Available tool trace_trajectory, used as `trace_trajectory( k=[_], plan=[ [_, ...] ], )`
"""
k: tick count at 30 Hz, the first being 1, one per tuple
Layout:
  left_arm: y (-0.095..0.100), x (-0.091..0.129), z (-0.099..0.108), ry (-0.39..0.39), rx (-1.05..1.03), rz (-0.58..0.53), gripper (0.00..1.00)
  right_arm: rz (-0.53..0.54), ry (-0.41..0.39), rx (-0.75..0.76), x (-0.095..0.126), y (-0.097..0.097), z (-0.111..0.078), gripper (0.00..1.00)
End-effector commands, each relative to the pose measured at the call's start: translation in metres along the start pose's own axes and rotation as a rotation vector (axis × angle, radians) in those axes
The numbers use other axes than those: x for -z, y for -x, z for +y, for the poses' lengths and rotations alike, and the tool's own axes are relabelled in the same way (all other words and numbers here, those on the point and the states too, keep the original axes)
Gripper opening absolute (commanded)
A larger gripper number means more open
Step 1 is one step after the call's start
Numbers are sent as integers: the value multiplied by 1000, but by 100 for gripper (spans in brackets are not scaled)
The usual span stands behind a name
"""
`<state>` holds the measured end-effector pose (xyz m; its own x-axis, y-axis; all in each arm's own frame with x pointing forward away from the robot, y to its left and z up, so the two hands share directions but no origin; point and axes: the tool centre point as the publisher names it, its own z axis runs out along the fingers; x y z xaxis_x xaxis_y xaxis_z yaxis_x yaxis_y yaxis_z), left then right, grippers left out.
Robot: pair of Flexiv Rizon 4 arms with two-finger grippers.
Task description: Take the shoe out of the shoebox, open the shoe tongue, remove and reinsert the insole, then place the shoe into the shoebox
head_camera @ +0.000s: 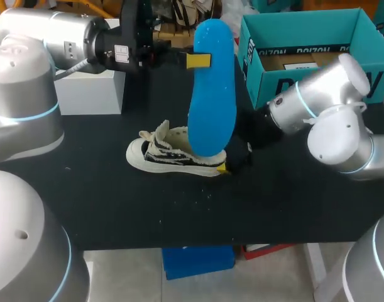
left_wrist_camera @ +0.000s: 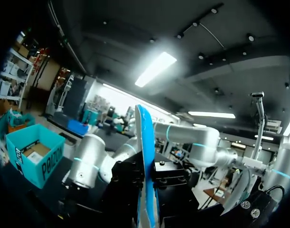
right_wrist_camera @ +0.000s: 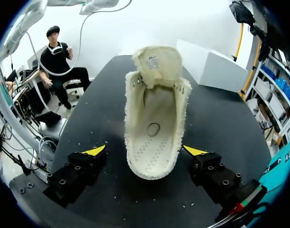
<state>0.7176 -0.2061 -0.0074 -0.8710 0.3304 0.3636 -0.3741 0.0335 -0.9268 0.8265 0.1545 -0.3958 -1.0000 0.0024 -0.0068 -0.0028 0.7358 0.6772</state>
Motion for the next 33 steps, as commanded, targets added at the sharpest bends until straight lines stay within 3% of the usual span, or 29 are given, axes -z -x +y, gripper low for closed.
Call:
trace_trajectory(
  k=[1, 8, 15, 33],
  plan=[
    [0, -1, 0, 0, 0, -6, 0, 24, -260, -7, -2, 4, 6, 100],
    [0, -1, 0, 0, 0, -6, 0, -7, -371, -7, -2, 4, 10, 100],
    [0, -1, 0, 0, 0, -6, 0, 38, -470, 7, -6, 4, 15, 100],
    [0, -1, 0, 0, 0, -6, 0, 72, -539, 10, -13, 9, 15, 100]
  ],
)
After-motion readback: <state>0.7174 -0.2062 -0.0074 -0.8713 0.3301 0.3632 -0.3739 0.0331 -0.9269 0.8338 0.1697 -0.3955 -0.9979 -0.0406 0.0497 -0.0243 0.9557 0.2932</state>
